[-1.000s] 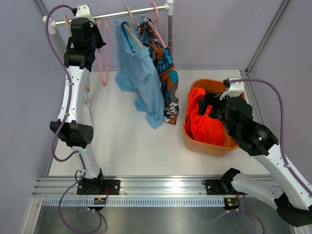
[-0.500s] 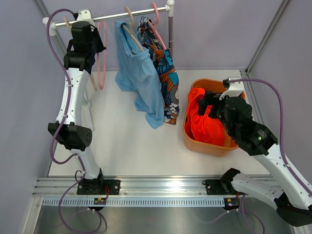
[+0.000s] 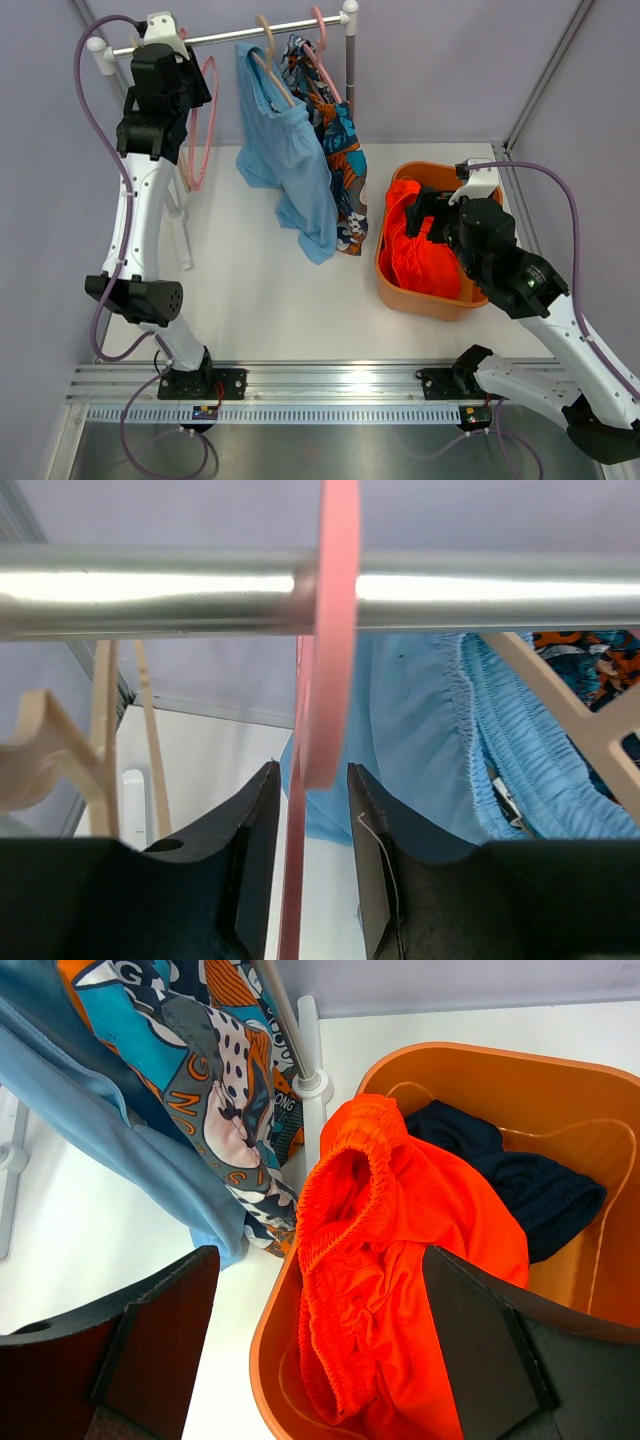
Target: Remove the shorts from the hanger
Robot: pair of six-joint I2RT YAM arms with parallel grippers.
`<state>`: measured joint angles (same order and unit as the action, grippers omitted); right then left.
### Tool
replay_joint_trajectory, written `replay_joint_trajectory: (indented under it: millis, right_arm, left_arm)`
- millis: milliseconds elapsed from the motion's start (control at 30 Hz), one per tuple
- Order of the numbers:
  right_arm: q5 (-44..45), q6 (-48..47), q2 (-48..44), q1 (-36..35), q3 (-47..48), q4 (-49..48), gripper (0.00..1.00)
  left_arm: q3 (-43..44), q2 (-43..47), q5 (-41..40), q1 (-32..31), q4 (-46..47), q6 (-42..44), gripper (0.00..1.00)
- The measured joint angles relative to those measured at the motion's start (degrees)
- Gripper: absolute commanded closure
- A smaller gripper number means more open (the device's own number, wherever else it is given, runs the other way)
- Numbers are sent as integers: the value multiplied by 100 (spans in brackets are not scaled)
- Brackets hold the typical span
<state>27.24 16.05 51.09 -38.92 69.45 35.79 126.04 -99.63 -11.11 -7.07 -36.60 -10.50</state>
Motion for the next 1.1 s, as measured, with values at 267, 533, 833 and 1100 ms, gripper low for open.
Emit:
replay_joint_trajectory:
  millis: [267,533,833,1100]
  right_arm:
    - [-63,0,28,0,0,0,9]
    - [-122,2,37,0,0,4,9]
    - [-271,7,76,0,7,76,9]
    - [-317,24,83,0,17,293,9]
  left_arm:
    - [-9,503,-522,-420,-11,278,58]
    - [-245,1292,-1241,-1547,254,682,40]
    - [-87,944,-1338,-2385,715,573,26]
    - [-190,-90,-1497,-2465,1239,463,18]
